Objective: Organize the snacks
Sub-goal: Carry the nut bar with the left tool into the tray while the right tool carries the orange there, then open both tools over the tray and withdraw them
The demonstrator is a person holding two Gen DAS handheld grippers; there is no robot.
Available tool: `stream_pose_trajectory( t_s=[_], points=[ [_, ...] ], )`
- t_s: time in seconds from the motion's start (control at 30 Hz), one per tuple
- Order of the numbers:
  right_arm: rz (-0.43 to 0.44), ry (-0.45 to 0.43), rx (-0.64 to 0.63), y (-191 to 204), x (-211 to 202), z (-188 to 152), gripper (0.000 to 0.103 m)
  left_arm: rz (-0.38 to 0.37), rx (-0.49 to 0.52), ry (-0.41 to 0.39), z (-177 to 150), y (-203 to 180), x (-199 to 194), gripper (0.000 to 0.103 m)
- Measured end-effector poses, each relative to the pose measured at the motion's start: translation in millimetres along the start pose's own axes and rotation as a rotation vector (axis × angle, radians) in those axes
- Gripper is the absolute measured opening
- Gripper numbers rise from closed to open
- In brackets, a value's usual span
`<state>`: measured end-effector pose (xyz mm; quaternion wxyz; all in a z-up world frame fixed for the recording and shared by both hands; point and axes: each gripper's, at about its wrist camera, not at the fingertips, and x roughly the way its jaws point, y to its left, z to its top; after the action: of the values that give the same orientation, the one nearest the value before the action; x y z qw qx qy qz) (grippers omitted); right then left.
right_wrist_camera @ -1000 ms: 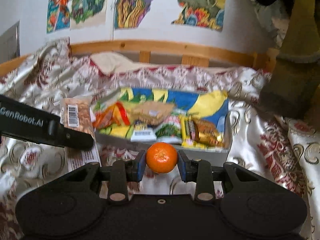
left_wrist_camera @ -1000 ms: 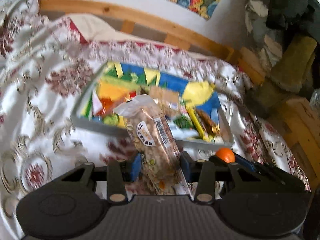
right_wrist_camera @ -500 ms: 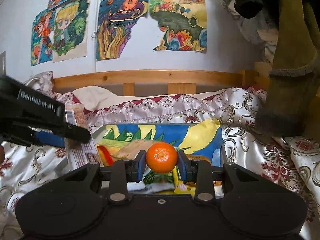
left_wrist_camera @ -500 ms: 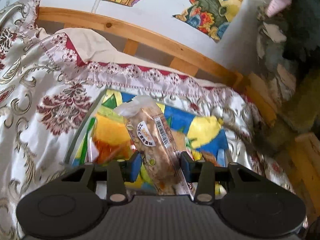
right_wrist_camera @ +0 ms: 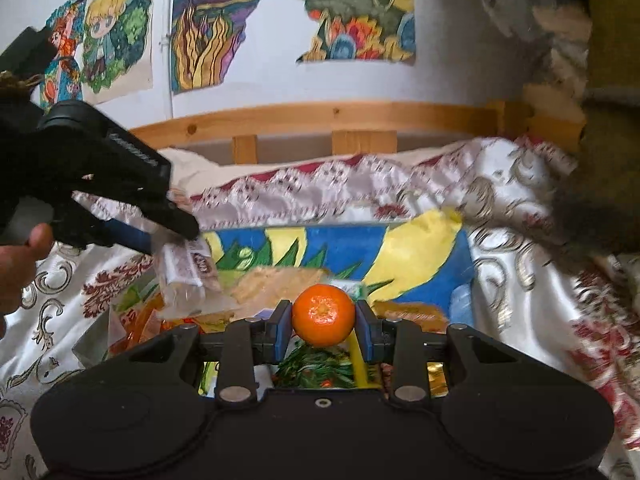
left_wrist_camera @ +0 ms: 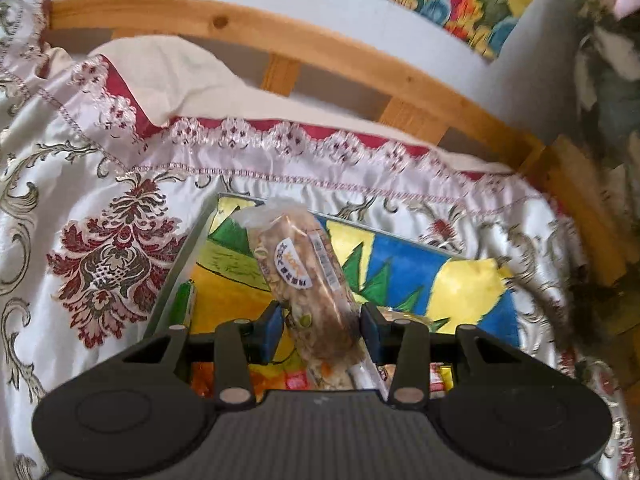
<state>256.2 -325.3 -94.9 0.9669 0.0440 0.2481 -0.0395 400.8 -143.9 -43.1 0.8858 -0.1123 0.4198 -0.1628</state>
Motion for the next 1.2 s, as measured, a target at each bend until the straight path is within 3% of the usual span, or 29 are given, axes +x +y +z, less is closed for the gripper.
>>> stream_pose_trajectory(
  t_s=[0.3, 0.6, 0.8, 0.93, 1.07, 1.2],
  points=[
    [0.015, 0.052, 0.046, -3, 14, -5, 0.036, 0.032, -0.004, 0.043, 8, 3, 31, 0.045],
    [0.022, 0.067, 0.045, -1, 15, -6, 0.04, 0.071, -0.004, 0.059, -3, 8, 34, 0.048],
    [0.018, 0.055, 0.053, -2, 10, -4, 0.053, 0.07, 0.002, 0.044, -10, 7, 23, 0.066],
    [0.019, 0.027, 0.063, -3, 0, 0, 0.069, 0.061, 0.007, 0.017, -13, 4, 9, 0.082],
    [0.011, -0.003, 0.08, -5, -16, 5, 0.081, 0.043, 0.028, -0.023, -18, 0, -14, 0.087],
    [-0.004, -0.035, 0.105, -10, -36, 12, 0.084, 0.046, 0.057, -0.071, -25, -4, -41, 0.094]
  ],
)
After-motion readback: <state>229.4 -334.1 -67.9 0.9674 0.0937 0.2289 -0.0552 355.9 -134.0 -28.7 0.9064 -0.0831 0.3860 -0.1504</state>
